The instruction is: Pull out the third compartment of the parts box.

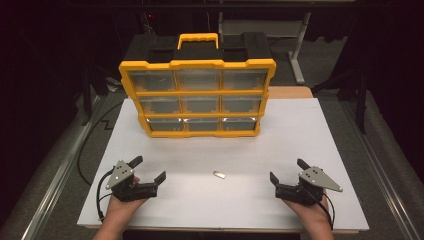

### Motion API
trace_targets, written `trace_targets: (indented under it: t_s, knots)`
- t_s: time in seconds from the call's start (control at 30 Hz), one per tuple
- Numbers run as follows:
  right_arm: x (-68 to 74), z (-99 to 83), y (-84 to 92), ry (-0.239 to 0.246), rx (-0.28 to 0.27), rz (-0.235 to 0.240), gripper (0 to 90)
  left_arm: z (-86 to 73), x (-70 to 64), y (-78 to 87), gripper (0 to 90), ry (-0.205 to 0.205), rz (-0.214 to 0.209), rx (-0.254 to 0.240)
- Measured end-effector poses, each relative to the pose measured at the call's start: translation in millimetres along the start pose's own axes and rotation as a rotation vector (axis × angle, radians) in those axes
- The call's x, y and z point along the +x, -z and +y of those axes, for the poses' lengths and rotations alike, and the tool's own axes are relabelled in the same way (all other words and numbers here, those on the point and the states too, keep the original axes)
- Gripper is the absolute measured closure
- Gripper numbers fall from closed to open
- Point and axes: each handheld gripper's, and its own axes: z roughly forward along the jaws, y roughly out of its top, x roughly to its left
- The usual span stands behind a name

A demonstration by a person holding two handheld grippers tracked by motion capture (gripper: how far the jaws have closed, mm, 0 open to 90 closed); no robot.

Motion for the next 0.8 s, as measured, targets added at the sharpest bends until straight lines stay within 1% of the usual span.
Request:
trace_targets:
  t_s: [0.03, 0.1, 0.13, 0.2, 0.33, 0.4, 0.53, 0.57, 0.6, 0.63, 0.67, 0.77, 0.8]
  knots:
    - [0.5, 0.4, -0.7, 0.009, 0.0, 0.0, 0.1, 0.1, 0.7, 0.1, 0.1, 0.005, 0.002, 0.001]
    - [0.4, 0.0, -1.5, 0.011, 0.0, -0.001, 0.1, -0.2, 2.8, -0.4, 0.1, 0.014, 0.0, 0.004]
    - [-0.6, -0.2, -1.3, -0.001, 0.001, -0.005, 0.1, -0.5, 3.1, -1.4, 0.1, 0.008, 0.001, 0.012]
    - [-0.9, -0.4, -1.2, 0.001, 0.003, -0.006, 0.1, -0.7, 3.4, -1.7, 0.1, 0.0, 0.007, 0.02]
    - [-1.8, 0.1, -1.8, 0.0, 0.005, -0.007, 0.1, -1.1, 2.9, -3.2, 0.1, -0.011, 0.004, 0.027]
    - [-1.1, 1.0, -2.7, 0.018, -0.001, -0.013, 0.1, -1.6, 2.6, -3.3, 0.1, -0.018, 0.002, 0.034]
    - [0.2, 2.1, -4.3, 0.015, 0.0, -0.019, 0.1, -2.6, 1.5, -0.8, 0.1, -0.013, -0.006, 0.033]
    - [1.9, 2.4, -6.2, 0.015, -0.004, -0.01, 0.1, -1.9, 1.8, 0.1, 0.1, -0.004, -0.012, 0.02]
    - [2.9, 2.6, -7.7, 0.022, -0.007, -0.008, 0.1, -1.6, 2.0, 0.1, 0.1, 0.002, -0.015, 0.017]
    - [2.9, 2.6, -7.7, 0.022, -0.007, -0.008, 0.1, -1.6, 2.0, 0.1, 0.1, 0.002, -0.015, 0.017]
    - [4.8, 3.8, -10.7, 0.032, -0.001, -0.007, 0.1, -1.6, 2.1, -0.7, 0.1, 0.0, -0.018, 0.022]
    - [5.9, 5.5, -13.8, 0.032, -0.004, -0.008, 0.1, -1.9, 1.3, -2.1, 0.1, -0.005, -0.021, 0.026]
    - [6.4, 6.2, -15.2, 0.039, -0.002, -0.014, 0.1, -1.7, 0.8, -2.5, 0.1, -0.006, -0.024, 0.026]
